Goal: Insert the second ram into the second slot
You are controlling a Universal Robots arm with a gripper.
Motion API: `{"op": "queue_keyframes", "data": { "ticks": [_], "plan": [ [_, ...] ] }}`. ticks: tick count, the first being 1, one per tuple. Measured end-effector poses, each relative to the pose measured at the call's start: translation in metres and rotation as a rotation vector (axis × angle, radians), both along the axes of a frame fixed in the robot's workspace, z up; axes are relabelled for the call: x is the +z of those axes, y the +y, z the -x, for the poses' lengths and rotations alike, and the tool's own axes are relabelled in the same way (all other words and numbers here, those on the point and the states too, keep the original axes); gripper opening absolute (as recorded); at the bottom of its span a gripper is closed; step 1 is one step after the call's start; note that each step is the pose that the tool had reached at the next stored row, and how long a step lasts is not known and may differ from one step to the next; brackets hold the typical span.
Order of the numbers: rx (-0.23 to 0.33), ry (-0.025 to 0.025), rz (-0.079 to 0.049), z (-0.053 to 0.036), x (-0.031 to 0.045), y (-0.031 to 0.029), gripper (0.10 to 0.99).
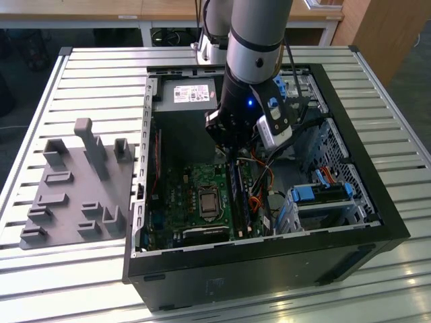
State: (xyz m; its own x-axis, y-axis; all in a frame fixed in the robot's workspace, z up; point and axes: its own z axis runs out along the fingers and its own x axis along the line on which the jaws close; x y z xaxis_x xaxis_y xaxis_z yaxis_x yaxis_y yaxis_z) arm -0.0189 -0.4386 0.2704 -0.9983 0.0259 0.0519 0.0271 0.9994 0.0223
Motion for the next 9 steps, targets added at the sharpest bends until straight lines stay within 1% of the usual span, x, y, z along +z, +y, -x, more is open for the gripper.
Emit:
{"op": "queue_keyframes", "data": {
  "ticks": [5,9],
  "plan": [
    [0.000,0.0030,0.000,0.0000,-0.0009,0.0000,0.137],
    [0.000,0.0047,0.000,-0.0001,-0.0033,-0.0001,0.137]
  ]
}}
